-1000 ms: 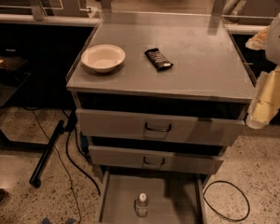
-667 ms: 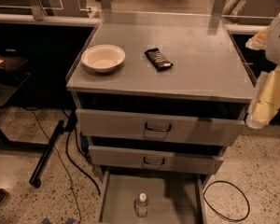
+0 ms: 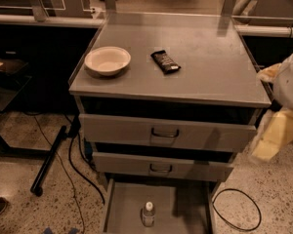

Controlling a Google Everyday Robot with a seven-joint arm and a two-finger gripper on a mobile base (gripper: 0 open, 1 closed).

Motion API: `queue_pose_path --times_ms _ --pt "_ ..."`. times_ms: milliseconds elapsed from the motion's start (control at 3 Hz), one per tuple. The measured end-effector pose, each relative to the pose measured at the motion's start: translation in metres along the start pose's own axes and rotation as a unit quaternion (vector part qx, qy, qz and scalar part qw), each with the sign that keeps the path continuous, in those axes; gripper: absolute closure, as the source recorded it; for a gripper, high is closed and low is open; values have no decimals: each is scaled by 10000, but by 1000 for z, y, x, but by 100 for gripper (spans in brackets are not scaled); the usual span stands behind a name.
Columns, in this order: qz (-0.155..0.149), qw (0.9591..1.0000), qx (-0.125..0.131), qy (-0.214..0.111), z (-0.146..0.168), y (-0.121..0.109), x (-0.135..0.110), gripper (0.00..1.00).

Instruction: Pick blue plastic bottle from bottom drawer and place on counter

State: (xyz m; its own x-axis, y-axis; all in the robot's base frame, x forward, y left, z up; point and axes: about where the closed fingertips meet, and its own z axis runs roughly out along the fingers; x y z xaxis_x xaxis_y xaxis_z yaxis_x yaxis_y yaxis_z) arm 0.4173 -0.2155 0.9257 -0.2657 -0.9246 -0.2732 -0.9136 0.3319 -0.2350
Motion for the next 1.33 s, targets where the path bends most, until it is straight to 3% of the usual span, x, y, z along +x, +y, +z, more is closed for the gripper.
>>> queue_pose_path --times_ms 333,667,1000,1333 --pt "264 9995 -184 -61 57 28 19 0" --pt "265 9995 -185 -61 57 28 19 0" --pt "361 9985 -391 -147 82 41 23 0" --pt "575 9953 -752 -192 137 62 35 0"
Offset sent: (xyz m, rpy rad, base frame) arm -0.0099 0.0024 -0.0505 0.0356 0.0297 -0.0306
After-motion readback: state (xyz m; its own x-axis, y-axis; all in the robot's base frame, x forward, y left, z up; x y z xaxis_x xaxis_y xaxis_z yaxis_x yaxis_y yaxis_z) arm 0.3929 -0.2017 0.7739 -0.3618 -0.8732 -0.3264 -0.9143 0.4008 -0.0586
